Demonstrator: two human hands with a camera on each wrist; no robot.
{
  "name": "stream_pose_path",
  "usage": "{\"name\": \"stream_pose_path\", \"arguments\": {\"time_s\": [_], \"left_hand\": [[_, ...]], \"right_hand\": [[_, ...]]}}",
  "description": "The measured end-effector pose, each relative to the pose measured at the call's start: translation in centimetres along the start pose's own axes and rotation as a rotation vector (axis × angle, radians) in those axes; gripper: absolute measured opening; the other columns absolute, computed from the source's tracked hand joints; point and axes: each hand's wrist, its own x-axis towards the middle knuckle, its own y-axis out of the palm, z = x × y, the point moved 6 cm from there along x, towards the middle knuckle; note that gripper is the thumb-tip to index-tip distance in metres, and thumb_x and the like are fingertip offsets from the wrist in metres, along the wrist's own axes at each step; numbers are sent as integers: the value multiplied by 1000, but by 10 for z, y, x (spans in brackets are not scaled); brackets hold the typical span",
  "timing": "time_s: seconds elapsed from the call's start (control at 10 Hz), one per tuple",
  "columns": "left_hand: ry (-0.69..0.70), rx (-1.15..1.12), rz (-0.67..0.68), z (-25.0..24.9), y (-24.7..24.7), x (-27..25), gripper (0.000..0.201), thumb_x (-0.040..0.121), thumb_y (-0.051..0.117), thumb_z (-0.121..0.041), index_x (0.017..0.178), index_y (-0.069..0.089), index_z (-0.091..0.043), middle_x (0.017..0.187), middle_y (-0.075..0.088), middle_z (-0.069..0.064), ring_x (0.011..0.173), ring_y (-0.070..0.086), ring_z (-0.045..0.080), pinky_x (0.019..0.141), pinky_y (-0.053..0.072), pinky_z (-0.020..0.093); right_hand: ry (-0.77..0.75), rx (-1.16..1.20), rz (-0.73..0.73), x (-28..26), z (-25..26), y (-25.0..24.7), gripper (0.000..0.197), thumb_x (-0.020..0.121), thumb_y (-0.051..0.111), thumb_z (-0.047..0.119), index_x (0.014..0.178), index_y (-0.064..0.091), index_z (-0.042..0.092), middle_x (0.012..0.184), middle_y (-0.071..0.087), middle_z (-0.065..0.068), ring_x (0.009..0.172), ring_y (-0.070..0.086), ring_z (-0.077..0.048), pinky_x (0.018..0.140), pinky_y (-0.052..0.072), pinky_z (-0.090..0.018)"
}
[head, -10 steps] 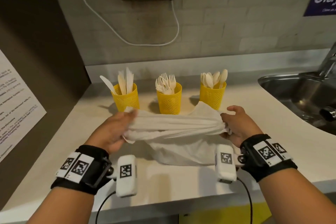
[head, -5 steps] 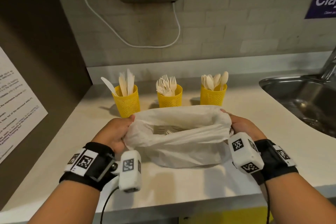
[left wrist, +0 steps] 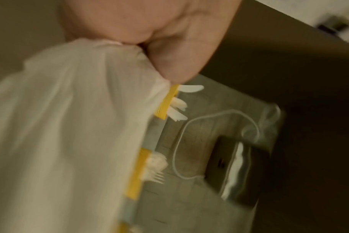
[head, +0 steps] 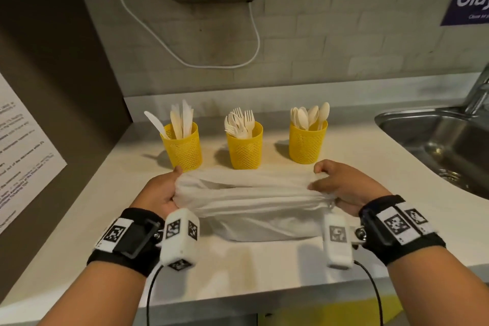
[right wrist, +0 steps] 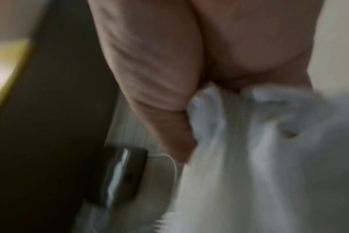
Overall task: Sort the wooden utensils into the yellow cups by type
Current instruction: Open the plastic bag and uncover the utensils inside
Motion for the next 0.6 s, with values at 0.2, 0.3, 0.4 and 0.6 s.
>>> {"name": "stream_pose_path", "arguments": {"time_s": [0.2,0.3,0.4,0.6], "left_hand": [[192,973,128,-4,2,-8,41,74,74,-42,97,70,-7,87,70,6,83,64,23,75,48,30],[249,957,128,-6,4,-8,21,88,61,-20,96,69,-2,86,69,12,76,61,24,68,44,28],[100,332,270,-2,11,-10,29,90,47,2,113,64,-3,108,69,19,95,65,35,90,51,45],[3,-520,246,-13,26,3,72,30,85,7,98,64,6,82,73,21,69,72,31,57,60,41]], "right_hand": [[-60,-513,-311,11,6,-30,24,82,48,3,88,68,14,92,68,-12,76,59,-22,67,46,-28],[-112,-714,-367,12,13,-33,31,88,48,6,109,70,15,111,69,-10,93,60,-26,82,44,-29],[-139,-293,-355,13,14,-31,30,90,53,4,115,64,16,95,68,-8,81,60,-27,72,49,-33],[-43,696,-174,36,-2,-25,25,97,43,13,121,46,19,70,75,8,62,71,-8,62,58,-22]]}}
